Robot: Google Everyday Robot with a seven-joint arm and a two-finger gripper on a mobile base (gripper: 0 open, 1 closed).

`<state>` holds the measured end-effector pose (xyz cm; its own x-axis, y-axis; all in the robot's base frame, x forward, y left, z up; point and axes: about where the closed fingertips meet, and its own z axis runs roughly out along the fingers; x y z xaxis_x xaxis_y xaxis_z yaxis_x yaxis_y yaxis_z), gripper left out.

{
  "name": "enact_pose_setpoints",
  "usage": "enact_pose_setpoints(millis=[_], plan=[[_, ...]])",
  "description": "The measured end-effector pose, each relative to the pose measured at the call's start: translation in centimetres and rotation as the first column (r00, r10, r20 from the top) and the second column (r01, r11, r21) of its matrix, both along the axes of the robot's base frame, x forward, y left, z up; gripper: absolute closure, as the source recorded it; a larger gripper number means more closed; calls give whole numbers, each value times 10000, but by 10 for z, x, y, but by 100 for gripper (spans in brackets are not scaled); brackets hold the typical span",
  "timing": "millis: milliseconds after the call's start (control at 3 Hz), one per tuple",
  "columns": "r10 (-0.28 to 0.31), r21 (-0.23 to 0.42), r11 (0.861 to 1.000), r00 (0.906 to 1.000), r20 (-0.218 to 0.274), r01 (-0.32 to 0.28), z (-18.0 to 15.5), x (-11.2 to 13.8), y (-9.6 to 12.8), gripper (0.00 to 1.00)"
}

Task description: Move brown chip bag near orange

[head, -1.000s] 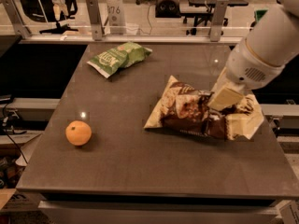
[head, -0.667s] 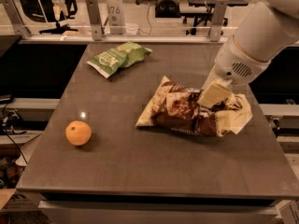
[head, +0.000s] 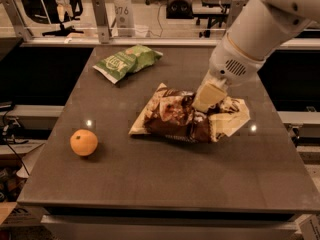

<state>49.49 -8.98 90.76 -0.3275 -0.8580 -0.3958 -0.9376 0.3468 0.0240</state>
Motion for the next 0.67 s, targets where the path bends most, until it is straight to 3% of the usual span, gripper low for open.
enact_pose_setpoints(millis=[667], plan=[[223,647,9977,9997,-118,-215,3,3,46,100]])
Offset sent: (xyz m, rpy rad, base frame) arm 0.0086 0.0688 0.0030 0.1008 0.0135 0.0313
